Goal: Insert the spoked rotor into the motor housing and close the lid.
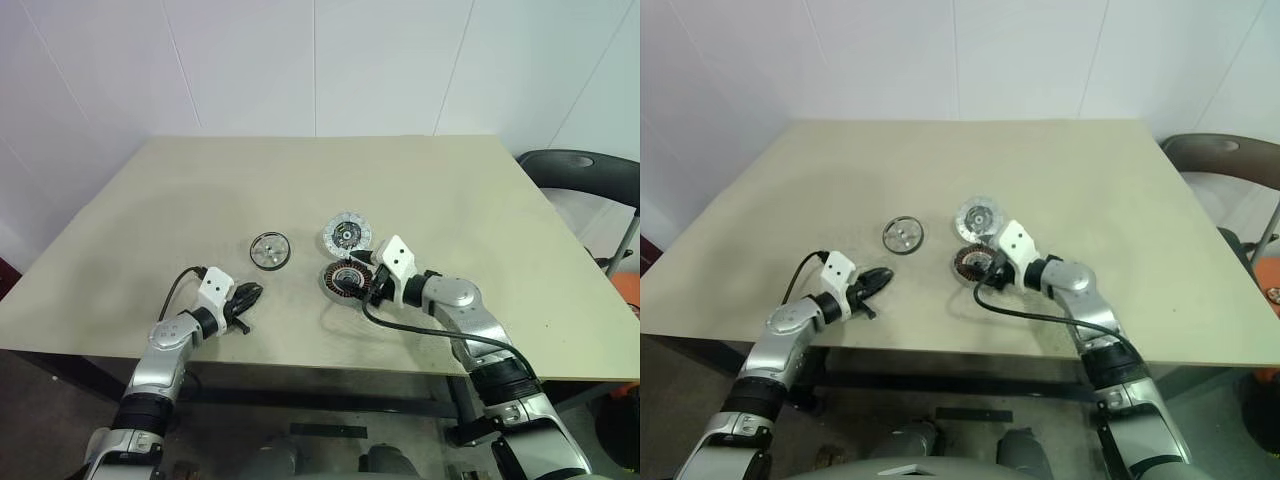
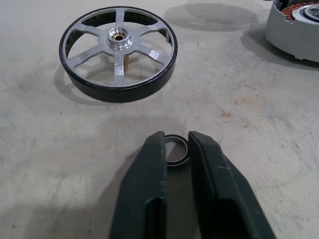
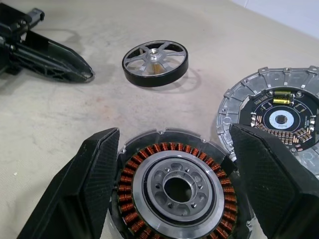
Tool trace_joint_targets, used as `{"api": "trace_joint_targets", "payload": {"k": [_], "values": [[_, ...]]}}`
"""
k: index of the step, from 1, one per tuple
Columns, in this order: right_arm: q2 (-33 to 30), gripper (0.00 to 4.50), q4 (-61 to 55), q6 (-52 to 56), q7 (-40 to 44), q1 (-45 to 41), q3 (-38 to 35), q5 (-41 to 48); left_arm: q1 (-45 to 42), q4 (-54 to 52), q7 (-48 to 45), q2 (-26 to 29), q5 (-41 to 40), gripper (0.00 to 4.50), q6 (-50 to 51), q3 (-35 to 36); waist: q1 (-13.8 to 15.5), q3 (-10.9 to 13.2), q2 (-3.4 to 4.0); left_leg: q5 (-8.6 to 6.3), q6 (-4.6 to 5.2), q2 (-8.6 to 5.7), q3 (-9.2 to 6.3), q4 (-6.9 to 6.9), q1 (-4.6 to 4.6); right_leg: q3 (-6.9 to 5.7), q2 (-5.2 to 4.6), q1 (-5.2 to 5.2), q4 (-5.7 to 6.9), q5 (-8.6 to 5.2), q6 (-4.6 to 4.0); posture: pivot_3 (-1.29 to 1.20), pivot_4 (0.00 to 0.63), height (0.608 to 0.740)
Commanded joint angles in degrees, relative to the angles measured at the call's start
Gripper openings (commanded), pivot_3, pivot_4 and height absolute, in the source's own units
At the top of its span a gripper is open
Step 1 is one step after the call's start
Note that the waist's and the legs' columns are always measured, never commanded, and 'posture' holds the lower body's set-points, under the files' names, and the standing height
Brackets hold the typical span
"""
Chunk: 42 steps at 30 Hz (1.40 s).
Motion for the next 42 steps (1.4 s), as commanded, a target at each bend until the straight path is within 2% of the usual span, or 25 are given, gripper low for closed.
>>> {"api": "trace_joint_targets", "payload": {"k": [1, 7, 13, 22, 30, 42], "values": [[-1.17, 3.72, -2.08, 0.24, 0.66, -1.20, -1.91, 1.45, -0.69, -0.54, 2.45, -0.44, 2.44, 0.94, 1.40, -1.46, 0.04, 0.00, 0.00, 0.00, 0.00, 0.00, 0.00, -0.01, 0.00, 0.00, 0.00, 0.00, -0.01, 0.00, 0.00, 0.00, 0.000, 0.740], [-3.91, 3.72, -0.41, 1.13, 1.81, -1.82, -2.82, 1.44, -3.97, -2.76, 3.68, -2.13, 2.44, 0.94, 2.25, -2.02, 0.09, 0.00, -0.03, 0.00, 0.00, 0.00, 0.01, 0.01, -0.02, 0.00, 0.00, 0.00, -0.01, 0.00, 0.00, 0.00, 0.000, 0.740], [-5.99, 3.72, 2.24, 0.56, 2.43, -2.82, -2.77, 0.56, -9.68, -3.35, -0.26, -4.80, 0.17, 0.94, 4.42, -3.24, -0.16, -0.01, -0.12, 0.00, 0.00, 0.00, 0.02, 0.01, -0.37, -0.01, 0.00, -0.31, -0.04, 0.02, 0.01, 0.00, 0.000, 0.740], [-7.47, 3.72, 2.92, 1.24, 3.71, -2.82, -2.28, 0.14, -19.41, 4.77, -6.10, -8.81, -1.46, 0.94, 4.35, -4.51, -0.80, 0.00, -0.16, 0.02, 0.00, -0.02, 0.04, 0.06, -0.63, -0.02, 0.01, -0.33, -0.05, 0.04, 0.04, 0.00, 0.000, 0.740], [-10.29, 3.72, 1.73, 3.60, 6.57, -1.97, -3.27, 1.63, -24.72, 10.27, -12.99, -12.84, -4.16, 0.94, 6.60, -4.54, -1.68, 0.02, -0.24, 0.02, 0.00, -0.05, 0.02, 0.13, -0.70, -0.04, 0.00, -0.32, -0.06, 0.07, 0.10, 0.00, 0.000, 0.740], [-11.05, 3.72, 0.00, 4.35, 6.04, -0.68, -4.11, 1.70, -28.43, 20.58, -16.82, -13.99, 1.01, 0.94, 1.18, -9.13, -1.75, 0.02, -0.26, 0.02, 0.01, -0.04, 0.03, 0.15, -0.71, -0.04, 0.01, -0.33, -0.06, 0.07, 0.11, 0.00, 0.000, 0.740]]}}
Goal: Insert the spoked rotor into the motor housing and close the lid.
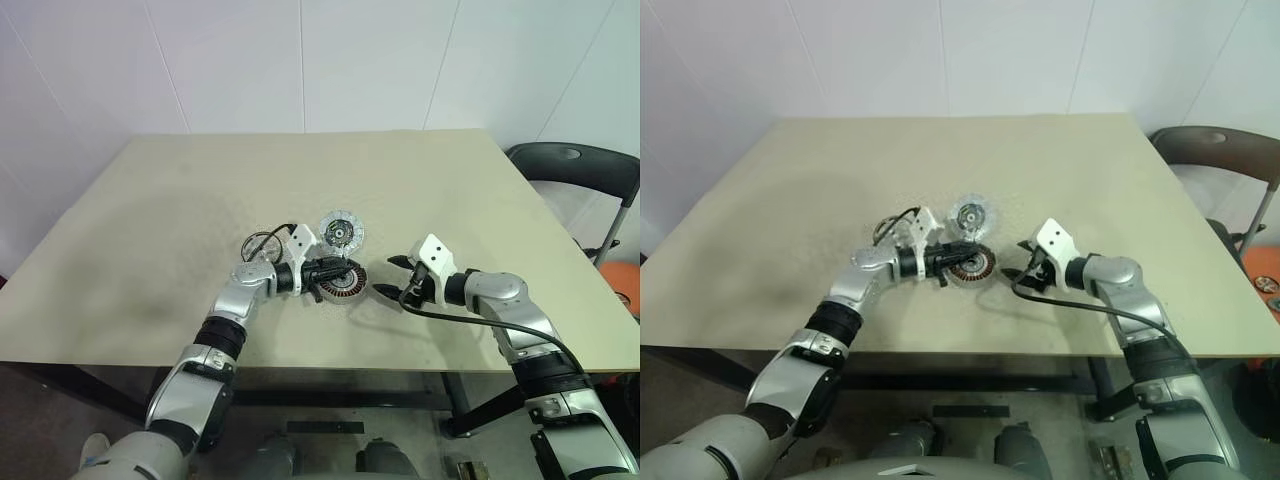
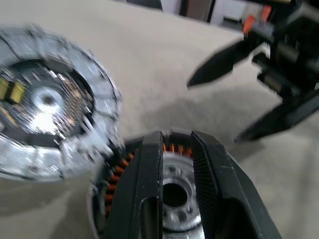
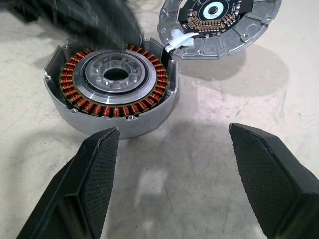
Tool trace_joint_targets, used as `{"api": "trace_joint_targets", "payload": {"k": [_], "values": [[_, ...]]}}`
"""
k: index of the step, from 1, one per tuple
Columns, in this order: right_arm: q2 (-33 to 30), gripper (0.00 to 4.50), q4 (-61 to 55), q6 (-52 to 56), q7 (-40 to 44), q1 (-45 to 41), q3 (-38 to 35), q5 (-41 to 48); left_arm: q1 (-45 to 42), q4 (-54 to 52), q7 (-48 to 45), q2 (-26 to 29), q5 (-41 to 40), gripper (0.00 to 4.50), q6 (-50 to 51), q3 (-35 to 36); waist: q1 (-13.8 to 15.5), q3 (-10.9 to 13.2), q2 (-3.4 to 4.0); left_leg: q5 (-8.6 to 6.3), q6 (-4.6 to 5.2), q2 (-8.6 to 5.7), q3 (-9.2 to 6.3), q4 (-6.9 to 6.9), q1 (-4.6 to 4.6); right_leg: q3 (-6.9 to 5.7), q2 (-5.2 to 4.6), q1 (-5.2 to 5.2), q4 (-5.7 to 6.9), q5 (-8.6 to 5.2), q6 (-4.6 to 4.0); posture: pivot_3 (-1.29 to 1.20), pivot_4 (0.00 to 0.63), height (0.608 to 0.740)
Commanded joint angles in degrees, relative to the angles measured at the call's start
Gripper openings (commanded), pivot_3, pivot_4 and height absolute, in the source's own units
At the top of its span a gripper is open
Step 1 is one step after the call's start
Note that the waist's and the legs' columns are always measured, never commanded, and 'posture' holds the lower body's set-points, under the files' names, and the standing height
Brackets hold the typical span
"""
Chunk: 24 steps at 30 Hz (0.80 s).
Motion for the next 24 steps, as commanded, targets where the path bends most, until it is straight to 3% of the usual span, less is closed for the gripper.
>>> {"api": "trace_joint_targets", "payload": {"k": [1, 18, 24], "values": [[-0.27, 3.72, -2.94, 0.11, -0.32, -0.13, -1.54, 0.95, -1.87, 0.79, -1.19, -0.03, 0.87, 0.94, -2.55, -0.35, 0.02, 0.00, 0.00, 0.00, 0.00, 0.00, 0.00, 0.00, 0.00, 0.00, 0.00, 0.00, 0.00, 0.00, 0.00, 0.00, 0.000, 0.740], [0.09, 3.72, -5.62, 1.54, -1.48, 1.59, -1.46, 1.45, 0.30, 1.05, -0.16, -0.83, 2.30, 0.94, -8.21, -0.33, -0.03, -0.01, -0.02, 0.00, 0.00, 0.00, -0.01, 0.07, 0.00, 0.00, 0.00, 0.02, 0.02, 0.03, 0.03, 0.00, 0.000, 0.740], [0.20, 3.72, -5.06, 1.22, -1.49, 1.28, -1.14, 1.27, 3.01, -4.21, 4.55, 2.14, 1.75, 0.94, -7.83, 2.08, -0.15, -0.02, -0.02, 0.00, 0.00, 0.00, -0.02, 0.14, 0.00, 0.00, 0.01, 0.03, 0.05, 0.05, 0.04, 0.00, 0.000, 0.740]]}}
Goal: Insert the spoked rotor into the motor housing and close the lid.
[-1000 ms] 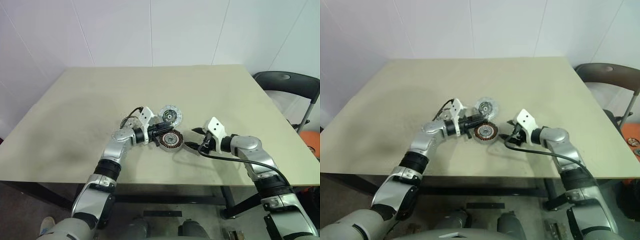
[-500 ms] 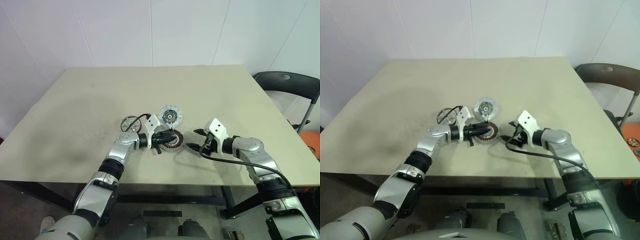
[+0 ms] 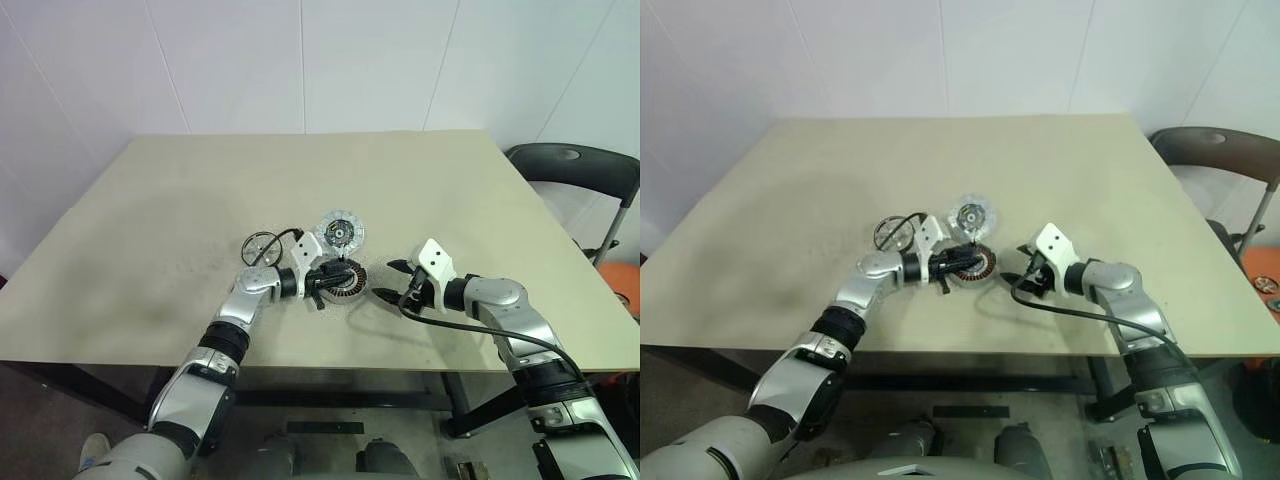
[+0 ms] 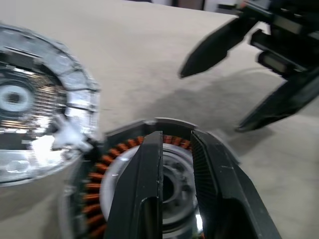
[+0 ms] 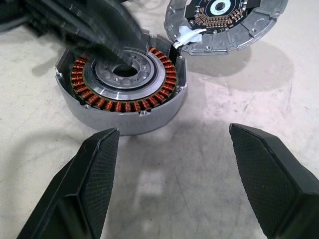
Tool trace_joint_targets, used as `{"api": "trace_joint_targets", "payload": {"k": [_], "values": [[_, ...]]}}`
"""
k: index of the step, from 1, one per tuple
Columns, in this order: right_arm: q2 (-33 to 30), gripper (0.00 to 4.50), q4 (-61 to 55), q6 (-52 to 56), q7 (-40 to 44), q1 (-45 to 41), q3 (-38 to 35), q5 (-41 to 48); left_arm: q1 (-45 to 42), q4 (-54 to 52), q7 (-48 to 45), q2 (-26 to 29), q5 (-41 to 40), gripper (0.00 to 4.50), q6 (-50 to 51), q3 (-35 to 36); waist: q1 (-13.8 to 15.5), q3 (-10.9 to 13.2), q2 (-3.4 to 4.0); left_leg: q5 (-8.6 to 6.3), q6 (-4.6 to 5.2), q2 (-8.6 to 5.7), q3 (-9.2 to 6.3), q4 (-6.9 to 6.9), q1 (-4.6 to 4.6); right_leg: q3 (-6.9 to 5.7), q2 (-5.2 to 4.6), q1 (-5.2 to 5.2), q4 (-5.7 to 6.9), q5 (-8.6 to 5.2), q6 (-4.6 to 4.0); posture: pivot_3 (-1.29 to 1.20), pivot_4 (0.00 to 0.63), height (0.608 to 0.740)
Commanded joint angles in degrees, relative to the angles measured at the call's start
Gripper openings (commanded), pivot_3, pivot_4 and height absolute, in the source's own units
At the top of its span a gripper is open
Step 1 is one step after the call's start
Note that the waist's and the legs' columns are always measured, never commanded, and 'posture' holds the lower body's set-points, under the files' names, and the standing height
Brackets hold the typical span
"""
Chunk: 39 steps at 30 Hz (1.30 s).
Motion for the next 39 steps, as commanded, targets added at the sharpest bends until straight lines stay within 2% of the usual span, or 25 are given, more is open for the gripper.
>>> {"api": "trace_joint_targets", "payload": {"k": [1, 14, 20, 27, 30, 35, 39], "values": [[0.24, 3.72, -1.81, -0.53, -0.08, -1.05, -0.97, 0.68, 2.81, -6.32, 1.80, 2.53, -1.07, 0.94, 0.42, 2.65, -0.05, -0.01, 0.01, 0.00, 0.00, 0.00, 0.00, 0.01, 0.00, 0.00, 0.00, 0.00, 0.01, 0.00, 0.00, 0.00, 0.000, 0.740], [0.46, 3.72, -0.44, -1.38, 0.57, -1.76, -0.40, 0.21, 25.56, -33.46, 10.77, 11.04, -5.41, 0.94, 15.28, 9.76, 0.59, -0.02, 0.04, -0.04, 0.06, 0.00, -0.05, 0.46, 0.01, 0.01, 0.04, -0.01, 0.11, 0.12, -0.01, 0.00, 0.000, 0.740], [0.86, 3.72, 0.31, -1.79, 1.02, -2.25, 0.11, -0.08, 28.64, -36.61, 17.14, 11.10, -5.93, 0.94, 17.07, 13.42, 0.60, -0.03, 0.04, -0.05, 0.06, 0.01, -0.03, 0.59, 0.01, 0.01, 0.04, 0.04, 0.11, 0.15, -0.04, 0.00, 0.000, 0.740], [1.19, 3.72, 0.22, -1.65, 1.56, -2.61, 0.26, -0.38, 27.16, -33.59, 20.20, 11.22, -4.82, 0.94, 17.11, 12.52, 0.58, -0.03, 0.04, -0.05, 0.07, 0.01, -0.01, 0.54, 0.01, 0.01, 0.04, 0.00, 0.09, 0.16, -0.02, 0.00, 0.000, 0.740], [1.12, 3.72, 0.15, -1.65, 1.67, -2.56, 0.15, -0.44, 25.72, -32.28, 20.93, 11.01, -4.84, 1.59, 17.13, 12.27, 0.57, -0.03, 0.04, -0.05, 0.06, 0.02, -0.01, 0.56, 0.01, 0.01, 0.04, 0.01, 0.09, 0.16, -0.02, 0.00, 0.000, 0.740], [1.21, 3.72, -0.50, -1.44, 1.52, -2.06, 0.11, -0.46, 23.77, -29.89, 21.99, 11.05, -4.34, 3.22, 16.74, 12.04, 0.57, -0.03, 0.04, -0.05, 0.07, 0.01, 0.00, 0.56, 0.01, 0.01, 0.04, 0.01, 0.09, 0.17, -0.02, 0.00, 0.000, 0.740], [1.48, 3.72, -0.61, -1.41, 1.43, -2.08, 0.27, -0.52, 22.60, -28.30, 21.46, 11.17, -4.12, 3.22, 17.56, 11.29, 0.42, -0.03, 0.04, -0.05, 0.07, 0.01, 0.01, 0.54, 0.01, 0.02, 0.04, 0.00, 0.09, 0.17, -0.01, 0.00, 0.000, 0.740]]}}
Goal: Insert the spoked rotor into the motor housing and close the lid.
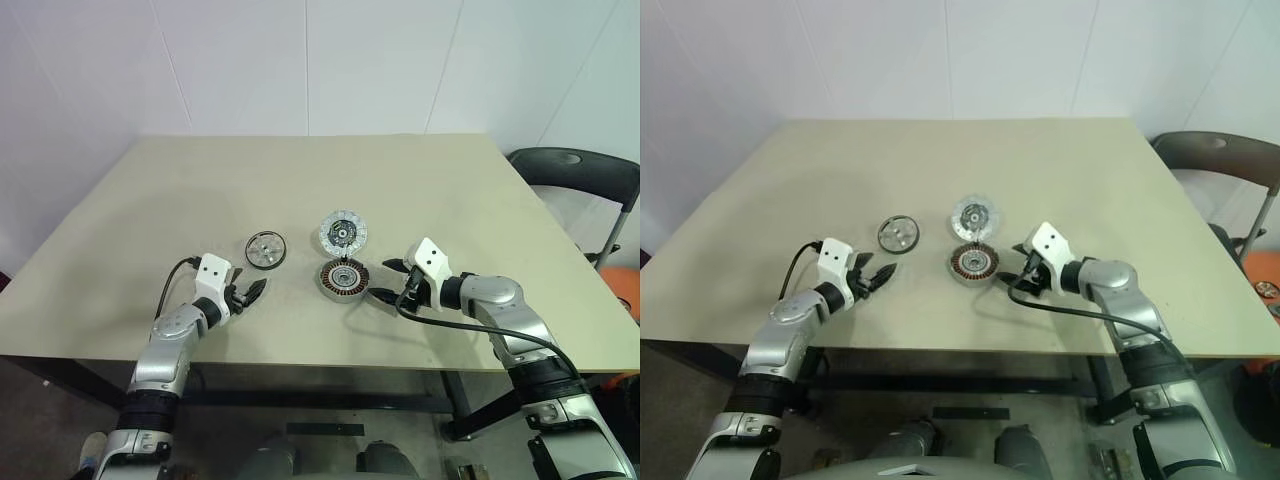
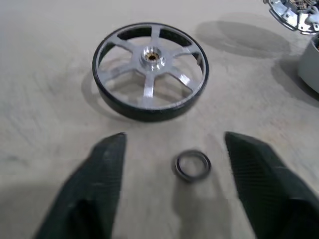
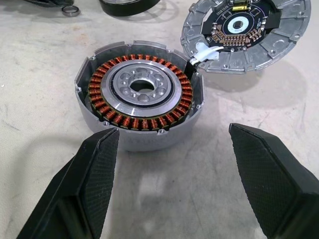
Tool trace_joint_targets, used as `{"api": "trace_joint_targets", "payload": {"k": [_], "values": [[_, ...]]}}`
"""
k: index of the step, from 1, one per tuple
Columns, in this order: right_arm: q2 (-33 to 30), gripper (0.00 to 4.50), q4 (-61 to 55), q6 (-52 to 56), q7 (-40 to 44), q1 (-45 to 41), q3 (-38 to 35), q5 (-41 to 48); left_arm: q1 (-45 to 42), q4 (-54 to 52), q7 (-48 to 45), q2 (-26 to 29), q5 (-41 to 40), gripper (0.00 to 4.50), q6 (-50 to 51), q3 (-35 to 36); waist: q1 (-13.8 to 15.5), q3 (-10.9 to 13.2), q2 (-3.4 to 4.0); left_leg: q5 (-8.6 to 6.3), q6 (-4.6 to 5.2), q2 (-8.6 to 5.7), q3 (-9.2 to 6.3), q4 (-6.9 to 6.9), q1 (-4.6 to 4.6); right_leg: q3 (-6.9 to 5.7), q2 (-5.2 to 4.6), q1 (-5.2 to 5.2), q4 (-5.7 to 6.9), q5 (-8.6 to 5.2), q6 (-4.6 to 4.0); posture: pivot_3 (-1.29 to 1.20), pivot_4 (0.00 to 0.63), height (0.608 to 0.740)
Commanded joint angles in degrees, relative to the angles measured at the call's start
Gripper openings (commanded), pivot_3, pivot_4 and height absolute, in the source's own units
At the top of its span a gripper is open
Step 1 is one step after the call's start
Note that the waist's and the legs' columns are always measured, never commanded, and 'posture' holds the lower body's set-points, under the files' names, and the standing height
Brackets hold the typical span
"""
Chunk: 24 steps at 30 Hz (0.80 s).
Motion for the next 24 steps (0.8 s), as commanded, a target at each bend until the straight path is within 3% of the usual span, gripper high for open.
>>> {"api": "trace_joint_targets", "payload": {"k": [1, 16, 19, 24], "values": [[0.41, 3.72, -1.48, -0.62, -0.02, -1.20, 0.09, 0.15, -1.91, 0.84, -0.68, 0.36, 0.37, 3.22, 0.36, -0.82, 0.00, 0.00, 0.00, 0.00, 0.00, 0.00, 0.00, 0.00, 0.00, 0.00, 0.00, 0.00, 0.00, 0.00, 0.00, 0.00, 0.000, 0.740], [0.50, 3.72, -1.81, -0.81, -0.29, -1.25, 0.04, -0.26, -2.62, 3.36, -0.99, 0.24, 1.09, 3.22, 6.48, -3.17, 0.17, -0.08, 0.05, 0.00, 0.00, 0.00, -0.01, 0.03, 0.00, 0.00, 0.00, 0.02, 0.00, 0.00, 0.00, 0.00, 0.000, 0.740], [0.55, 3.72, -1.88, -0.89, -0.40, -1.23, -0.02, -0.41, -3.17, 3.97, 0.54, -0.31, 0.64, 2.63, 7.75, -2.13, 0.19, -0.11, 0.08, 0.00, 0.00, 0.00, -0.02, 0.05, 0.01, -0.01, 0.00, 0.03, 0.02, 0.00, 0.01, 0.00, 0.000, 0.740], [0.61, 3.72, -1.82, -0.96, -0.52, -1.32, -0.03, -0.52, -3.61, 5.12, 2.08, -0.14, 1.16, 0.99, 8.48, -2.02, 0.17, -0.12, 0.07, 0.00, 0.00, -0.01, -0.01, 0.05, 0.01, 0.00, 0.00, 0.04, 0.01, 0.01, 0.01, 0.00, 0.000, 0.740]]}}
